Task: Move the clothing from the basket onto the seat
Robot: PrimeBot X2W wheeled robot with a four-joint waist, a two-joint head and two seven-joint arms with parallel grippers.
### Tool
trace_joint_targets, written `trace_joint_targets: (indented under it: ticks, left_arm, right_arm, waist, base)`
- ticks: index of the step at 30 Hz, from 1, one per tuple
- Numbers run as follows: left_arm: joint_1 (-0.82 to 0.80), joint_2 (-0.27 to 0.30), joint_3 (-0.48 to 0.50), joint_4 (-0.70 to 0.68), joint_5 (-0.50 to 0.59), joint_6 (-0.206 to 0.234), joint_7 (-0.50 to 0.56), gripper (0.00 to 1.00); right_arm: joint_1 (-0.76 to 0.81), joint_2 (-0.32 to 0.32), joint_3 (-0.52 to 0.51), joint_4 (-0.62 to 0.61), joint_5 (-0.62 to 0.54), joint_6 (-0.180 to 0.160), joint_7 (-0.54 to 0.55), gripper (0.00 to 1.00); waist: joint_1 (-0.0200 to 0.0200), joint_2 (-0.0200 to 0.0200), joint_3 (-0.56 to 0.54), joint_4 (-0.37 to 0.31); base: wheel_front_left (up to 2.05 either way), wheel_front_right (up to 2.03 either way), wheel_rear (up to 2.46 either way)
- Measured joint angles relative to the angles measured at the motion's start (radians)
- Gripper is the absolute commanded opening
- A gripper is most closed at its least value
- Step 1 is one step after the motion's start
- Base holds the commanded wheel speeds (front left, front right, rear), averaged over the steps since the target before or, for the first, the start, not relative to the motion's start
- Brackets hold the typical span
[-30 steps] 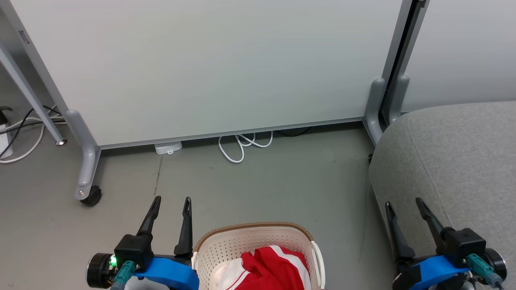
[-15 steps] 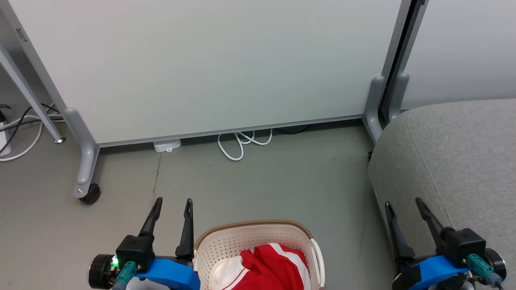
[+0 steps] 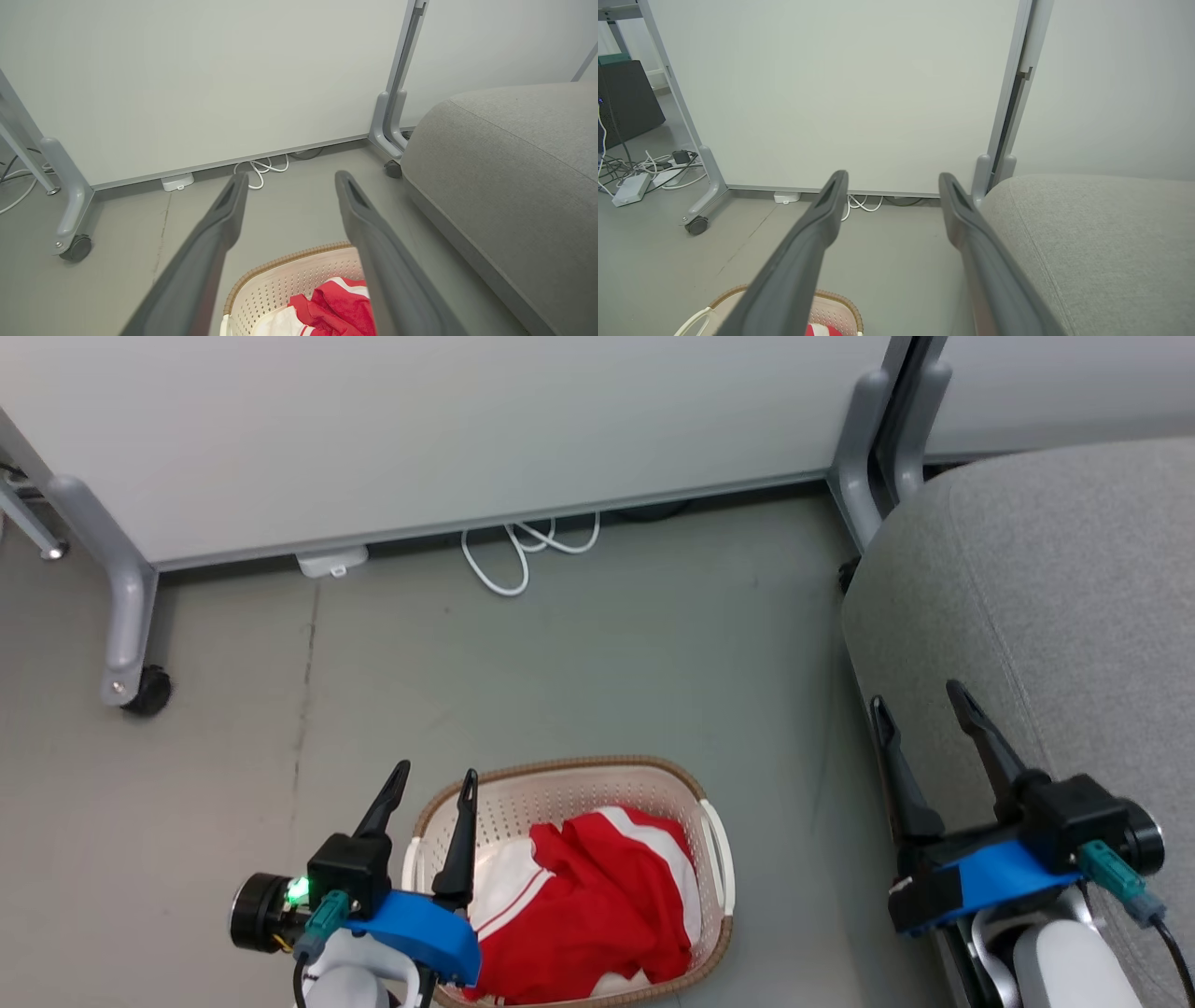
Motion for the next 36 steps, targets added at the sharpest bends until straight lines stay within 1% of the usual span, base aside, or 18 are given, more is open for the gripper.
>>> trace_joint_targets:
  ticks: [6,12,20,23,27,36]
  left_arm:
    - [-0.100,0.005,-0.039,0.092,0.020,-0.018,0.000,1.00]
    - [-0.221,0.011,-0.120,0.238,0.041,-0.032,0.000,1.00]
    - [-0.369,0.018,-0.214,0.441,-0.002,-0.034,0.000,1.00]
    - [-0.414,0.024,-0.223,0.497,-0.029,-0.034,0.000,1.00]
    - [-0.467,0.047,-0.226,0.570,-0.048,-0.037,0.000,1.00]
    - [-0.573,0.097,-0.239,0.704,-0.052,-0.037,0.005,1.00]
  right_arm:
    - [-0.098,0.000,0.017,-0.030,-0.008,0.000,-0.009,1.00]
    - [-0.168,-0.001,0.019,-0.050,-0.011,0.000,-0.020,1.00]
    - [-0.219,-0.001,0.048,-0.062,0.006,0.000,-0.039,1.00]
    - [-0.238,-0.001,0.061,-0.067,0.015,0.000,-0.050,1.00]
    - [-0.265,-0.001,0.092,-0.079,0.029,0.000,-0.063,1.00]
    - [-0.298,-0.002,0.141,-0.097,0.066,0.000,-0.086,1.00]
  waist:
    - [0.0001,0.0000,0.140,-0.026]
    - [0.0001,0.0000,0.282,-0.057]
    - [0.0002,-0.0001,0.441,-0.113]
    - [0.0001,-0.0001,0.492,-0.137]
    - [0.0002,-0.0001,0.559,-0.174]
    - [0.0001,0.0000,0.682,-0.263]
  base:
    - [0.00,0.00,0.00]
    - [0.00,0.00,0.00]
    - [0.00,0.00,0.00]
    - [0.00,0.00,0.00]
    - [0.00,0.00,0.00]
    - [0.00,0.00,0.00]
